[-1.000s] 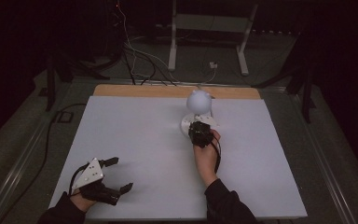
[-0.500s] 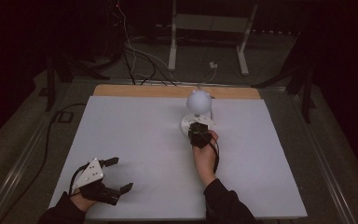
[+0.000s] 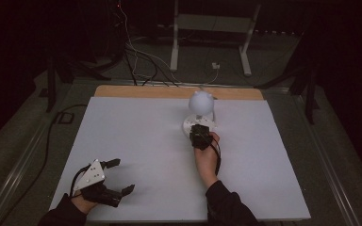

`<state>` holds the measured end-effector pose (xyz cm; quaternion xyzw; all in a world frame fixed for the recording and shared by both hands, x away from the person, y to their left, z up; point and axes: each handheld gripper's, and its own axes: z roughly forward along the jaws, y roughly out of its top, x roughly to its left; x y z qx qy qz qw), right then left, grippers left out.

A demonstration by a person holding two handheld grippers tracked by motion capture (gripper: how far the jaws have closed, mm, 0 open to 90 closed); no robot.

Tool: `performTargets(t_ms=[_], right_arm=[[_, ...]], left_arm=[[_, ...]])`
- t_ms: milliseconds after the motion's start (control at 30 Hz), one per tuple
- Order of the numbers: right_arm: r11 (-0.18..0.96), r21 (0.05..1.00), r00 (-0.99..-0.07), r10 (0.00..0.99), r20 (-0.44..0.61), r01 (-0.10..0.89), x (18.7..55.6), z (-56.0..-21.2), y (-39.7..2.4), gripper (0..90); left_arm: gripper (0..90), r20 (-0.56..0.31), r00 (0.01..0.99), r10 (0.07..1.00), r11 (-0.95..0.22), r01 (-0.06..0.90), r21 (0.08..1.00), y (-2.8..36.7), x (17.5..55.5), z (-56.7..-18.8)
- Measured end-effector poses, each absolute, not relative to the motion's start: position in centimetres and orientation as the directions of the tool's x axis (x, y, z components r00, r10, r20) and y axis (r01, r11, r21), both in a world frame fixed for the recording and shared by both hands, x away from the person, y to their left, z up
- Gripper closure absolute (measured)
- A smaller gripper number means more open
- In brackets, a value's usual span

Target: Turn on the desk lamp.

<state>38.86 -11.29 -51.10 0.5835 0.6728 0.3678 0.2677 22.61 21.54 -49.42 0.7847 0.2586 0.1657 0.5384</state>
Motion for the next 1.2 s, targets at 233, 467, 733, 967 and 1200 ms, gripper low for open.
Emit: performTargets(t_ms=[233,467,733,967,1200], right_arm=[[0.067,0.811,-0.177,0.983,0.046,0.581,38.8,-51.2,-11.2,90.0],[0.093,0.820,-0.185,0.983,0.016,0.565,38.7,-51.4,-11.0,90.0],[0.059,0.817,-0.189,0.980,0.062,0.574,38.9,-50.3,-11.3,90.0],[0.082,0.845,-0.270,0.960,0.076,0.528,38.1,-49.3,-10.9,71.4],[0.109,0.851,-0.368,0.924,0.104,0.514,37.4,-48.7,-10.7,50.3]], left_arm=[[0.4,-0.020,0.812,0.584,-0.288,0.231,0.930,21.5,22.6,-49.5],[0.4,-0.019,0.811,0.585,-0.288,0.230,0.930,21.5,22.6,-49.5],[0.4,-0.023,0.809,0.587,-0.281,0.231,0.932,21.6,22.6,-49.4],[0.4,-0.021,0.811,0.585,-0.284,0.229,0.931,21.6,22.6,-49.4],[0.4,-0.022,0.810,0.586,-0.283,0.230,0.931,21.6,22.6,-49.4]])
